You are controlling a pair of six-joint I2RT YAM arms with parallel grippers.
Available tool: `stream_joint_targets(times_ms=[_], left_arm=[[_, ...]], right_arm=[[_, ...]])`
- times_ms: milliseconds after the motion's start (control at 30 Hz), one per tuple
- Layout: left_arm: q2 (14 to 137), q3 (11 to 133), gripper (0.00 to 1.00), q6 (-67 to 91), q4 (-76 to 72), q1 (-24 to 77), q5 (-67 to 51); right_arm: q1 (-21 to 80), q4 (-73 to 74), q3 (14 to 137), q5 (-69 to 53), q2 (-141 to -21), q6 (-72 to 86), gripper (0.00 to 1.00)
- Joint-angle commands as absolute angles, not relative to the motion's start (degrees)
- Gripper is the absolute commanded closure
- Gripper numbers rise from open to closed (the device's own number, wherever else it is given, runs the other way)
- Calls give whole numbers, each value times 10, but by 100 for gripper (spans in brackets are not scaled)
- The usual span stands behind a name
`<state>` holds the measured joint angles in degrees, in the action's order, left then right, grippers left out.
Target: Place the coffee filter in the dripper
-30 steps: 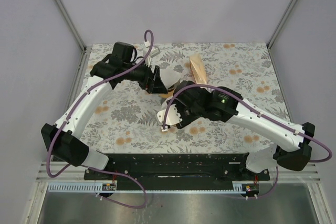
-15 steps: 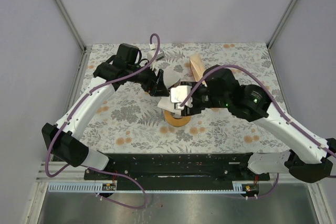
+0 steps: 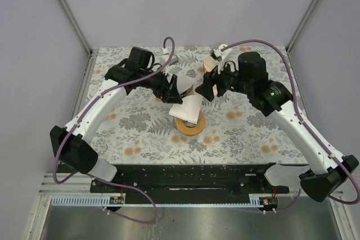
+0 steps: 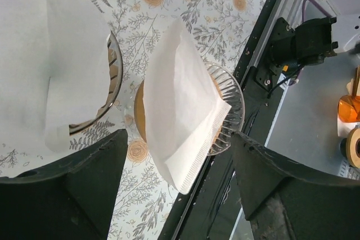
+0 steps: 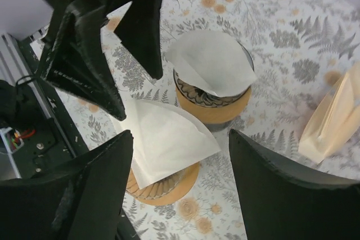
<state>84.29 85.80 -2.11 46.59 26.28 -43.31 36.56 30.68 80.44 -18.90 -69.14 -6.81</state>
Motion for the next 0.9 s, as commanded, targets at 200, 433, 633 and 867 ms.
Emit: stream_joint_targets(times_ms=[200, 433, 633, 867], left_arm=[[882, 895, 28, -48, 447, 284, -461], [883, 899, 31, -46, 447, 284, -465], [890, 902, 35, -38, 447, 286, -475], [898, 911, 43, -26, 447, 291, -494]], right_arm=[[232, 263, 738, -353, -731, 106, 20], [226, 204, 665, -433, -751, 124, 20], [220, 171, 642, -477, -776, 138, 23], [217, 138, 625, -493, -790, 150, 26]])
